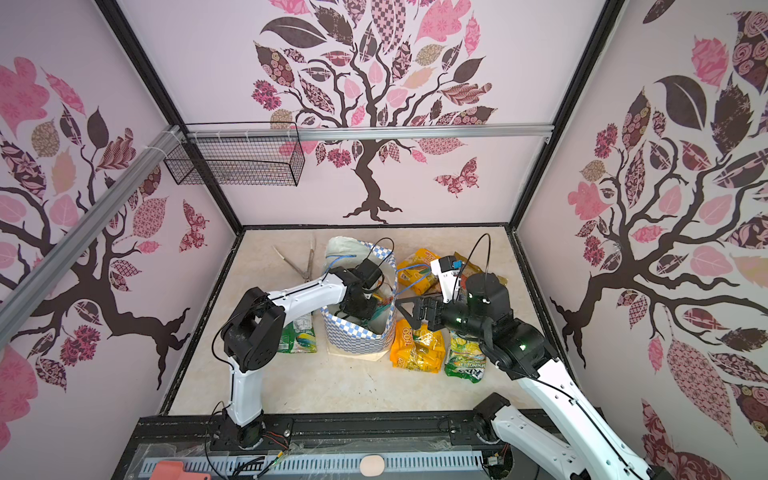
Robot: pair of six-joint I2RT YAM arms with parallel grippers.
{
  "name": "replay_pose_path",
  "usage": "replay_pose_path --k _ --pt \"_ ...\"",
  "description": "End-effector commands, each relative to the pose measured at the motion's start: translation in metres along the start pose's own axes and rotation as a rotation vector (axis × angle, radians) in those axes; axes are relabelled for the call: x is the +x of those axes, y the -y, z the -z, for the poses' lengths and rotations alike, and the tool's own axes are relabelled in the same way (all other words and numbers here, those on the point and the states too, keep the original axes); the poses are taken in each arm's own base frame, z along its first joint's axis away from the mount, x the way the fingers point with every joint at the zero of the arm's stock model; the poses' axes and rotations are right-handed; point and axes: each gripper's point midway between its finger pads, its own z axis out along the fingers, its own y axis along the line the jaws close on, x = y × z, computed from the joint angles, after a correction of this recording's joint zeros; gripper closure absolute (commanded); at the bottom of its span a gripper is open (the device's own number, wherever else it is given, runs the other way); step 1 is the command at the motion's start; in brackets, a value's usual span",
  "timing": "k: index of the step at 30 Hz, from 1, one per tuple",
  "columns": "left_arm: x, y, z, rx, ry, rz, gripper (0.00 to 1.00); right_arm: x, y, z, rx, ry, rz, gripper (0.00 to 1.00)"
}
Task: Take the snacks out of the paper bag
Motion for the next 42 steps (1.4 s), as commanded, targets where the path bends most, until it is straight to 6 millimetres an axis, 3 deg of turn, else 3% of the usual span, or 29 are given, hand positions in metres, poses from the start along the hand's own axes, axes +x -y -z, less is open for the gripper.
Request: replay_pose_path --k 1,28,42 --pt "-0.003 0.003 0.027 0.029 0.041 -0.005 1.00 -0.001 0.001 0.001 0.010 0.012 -0.003 0.00" --pt "-0.035 -0.001 0.147 0.026 0.312 -0.057 1.00 -0.005 0.008 -0.004 0.042 0.030 -0.019 0.00" --pt "-0.046 0.018 0.206 0.087 0.468 -0.128 1.00 -0.004 0.008 -0.007 0.035 0.027 -0.037 0.00"
